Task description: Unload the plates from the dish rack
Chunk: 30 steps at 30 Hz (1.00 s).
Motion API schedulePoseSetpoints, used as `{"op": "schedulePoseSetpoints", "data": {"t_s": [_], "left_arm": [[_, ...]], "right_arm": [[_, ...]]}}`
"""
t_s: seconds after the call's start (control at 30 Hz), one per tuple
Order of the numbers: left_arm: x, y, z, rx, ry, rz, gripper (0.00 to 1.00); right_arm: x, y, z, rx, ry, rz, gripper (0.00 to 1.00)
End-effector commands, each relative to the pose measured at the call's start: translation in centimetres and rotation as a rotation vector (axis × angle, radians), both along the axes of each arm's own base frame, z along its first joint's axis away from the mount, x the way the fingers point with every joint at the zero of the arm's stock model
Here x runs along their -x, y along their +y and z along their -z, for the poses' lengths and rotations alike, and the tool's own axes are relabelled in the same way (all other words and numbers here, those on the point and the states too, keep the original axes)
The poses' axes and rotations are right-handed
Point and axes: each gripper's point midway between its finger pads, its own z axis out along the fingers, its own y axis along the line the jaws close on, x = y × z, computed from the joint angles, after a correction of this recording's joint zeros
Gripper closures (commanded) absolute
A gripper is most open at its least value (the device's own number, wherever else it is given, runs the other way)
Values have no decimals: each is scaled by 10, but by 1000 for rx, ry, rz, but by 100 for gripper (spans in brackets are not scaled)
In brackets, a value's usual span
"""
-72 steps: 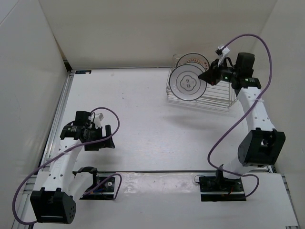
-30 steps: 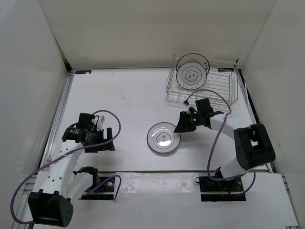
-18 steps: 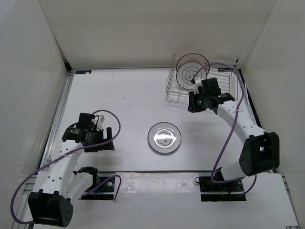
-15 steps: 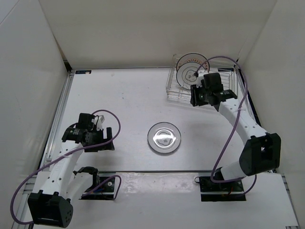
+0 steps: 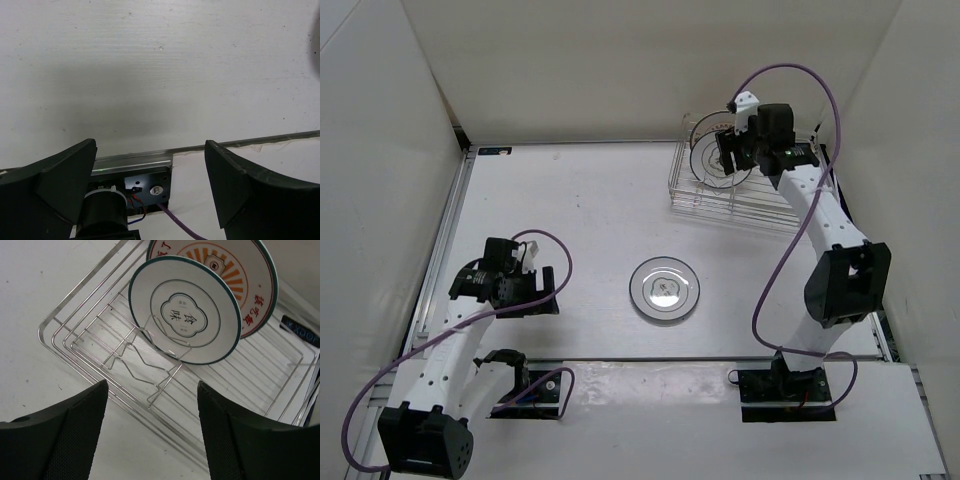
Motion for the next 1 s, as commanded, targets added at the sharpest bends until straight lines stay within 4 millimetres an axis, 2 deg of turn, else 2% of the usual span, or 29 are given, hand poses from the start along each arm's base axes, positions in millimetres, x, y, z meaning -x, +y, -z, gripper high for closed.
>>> {"op": "schedulePoseSetpoints", "data": {"t_s": [0.0, 0.03, 0.07, 0.1, 0.17, 0.2, 0.27, 0.33, 0.37, 0.4, 0.43, 0.47, 0.5, 0.53, 0.57, 0.63, 0.77, 0.8, 0.83, 0.97], "left_arm": [[-3, 7, -3, -37, -34, -19, 0], [-2, 9, -3, -46, -32, -24, 0], [-3, 10, -4, -51, -35, -25, 0], [-3, 11, -4, -56, -38, -24, 0], [-2, 11, -8, -53, -39, -14, 0], [-2, 10, -9, -50, -42, -8, 0], [-2, 8, -11, -40, -50, -8, 0], [-2, 6, -11, -27, -62, -6, 0], [-2, 1, -14, 3, -77, 7, 0], [-2, -1, -15, 12, -92, 13, 0], [-2, -4, -16, 29, -98, 25, 0], [-2, -5, -20, 35, -123, 35, 0], [-2, -5, -21, 37, -126, 32, 0], [-2, -6, -22, 39, -131, 37, 0], [-2, -5, -23, 37, -140, 31, 0], [-3, -2, -23, 19, -153, 33, 0], [-7, 7, -15, 5, -140, -11, 0], [-8, 8, -15, 6, -137, -22, 0], [-9, 7, -12, 17, -115, -12, 0], [-9, 0, -10, 71, -59, 14, 0]], "right_arm": [[-15, 8, -27, 101, -123, -196, 26], [-13, 4, -23, 126, -97, -207, 28], [-19, 0, -33, 151, -125, -218, 35], [-26, -3, -22, 238, -132, -263, 37], [-34, -7, -26, 272, -153, -258, 37], [-44, -16, -19, 321, -141, -228, 37], [-53, -23, -23, 340, -142, -200, 35], [-67, -21, -29, 320, -147, -200, 35], [-69, -20, -16, 317, -107, -224, 35], [-77, -20, -42, 310, -164, -222, 37], [-87, -13, -19, 290, -123, -242, 37], [-90, -16, -17, 284, -114, -232, 38], [-96, -14, -30, 274, -147, -225, 38], [-102, -14, -12, 260, -114, -234, 40], [-103, -7, -10, 248, -122, -254, 40], [-107, -9, -1, 238, -113, -255, 41], [-104, -10, 25, 201, -60, -290, 43], [-106, -11, 20, 202, -78, -291, 44], [-104, -11, 33, 200, -58, -297, 44], [-107, -13, 45, 177, -54, -321, 46]]}}
